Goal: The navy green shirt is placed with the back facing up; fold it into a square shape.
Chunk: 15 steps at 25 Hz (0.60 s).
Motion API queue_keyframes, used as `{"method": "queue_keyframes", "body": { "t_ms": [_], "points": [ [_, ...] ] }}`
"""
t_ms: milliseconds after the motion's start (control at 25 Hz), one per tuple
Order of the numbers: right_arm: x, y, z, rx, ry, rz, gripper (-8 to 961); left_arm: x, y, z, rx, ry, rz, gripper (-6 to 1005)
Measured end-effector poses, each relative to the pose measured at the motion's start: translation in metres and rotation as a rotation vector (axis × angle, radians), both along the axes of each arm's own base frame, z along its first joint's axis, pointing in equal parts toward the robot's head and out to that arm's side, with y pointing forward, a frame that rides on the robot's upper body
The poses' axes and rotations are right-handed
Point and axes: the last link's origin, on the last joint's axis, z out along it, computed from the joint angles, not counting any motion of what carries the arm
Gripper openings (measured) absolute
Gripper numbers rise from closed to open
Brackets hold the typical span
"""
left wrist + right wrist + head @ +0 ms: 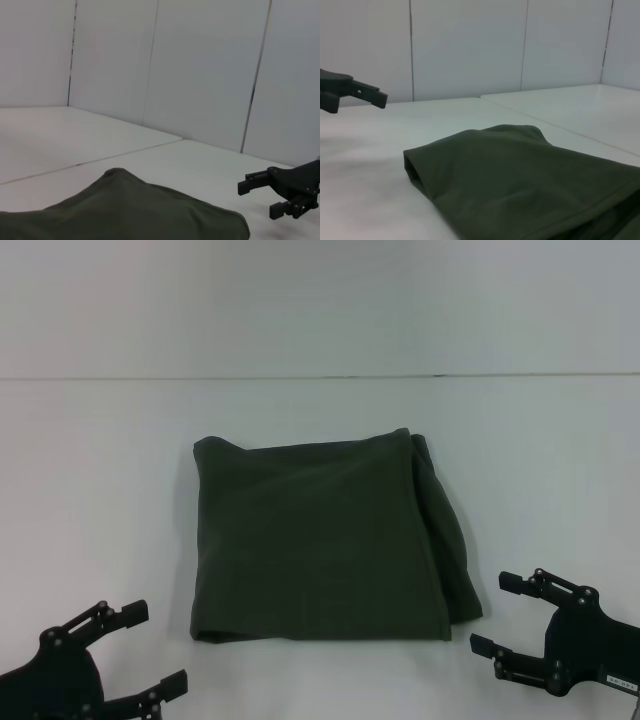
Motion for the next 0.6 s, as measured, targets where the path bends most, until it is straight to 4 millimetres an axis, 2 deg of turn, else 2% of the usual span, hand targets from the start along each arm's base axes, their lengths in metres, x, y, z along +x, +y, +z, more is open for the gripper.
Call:
{"method": "queue_keyframes", "body": {
  "t_ms": [600],
  "points": [
    [-0.001, -0.0009, -0.0013, -0.006, 0.007, 0.001, 861, 0.0016, 0.0072, 0.0009, 0.002, 0.009, -0.007, 947]
  ]
}}
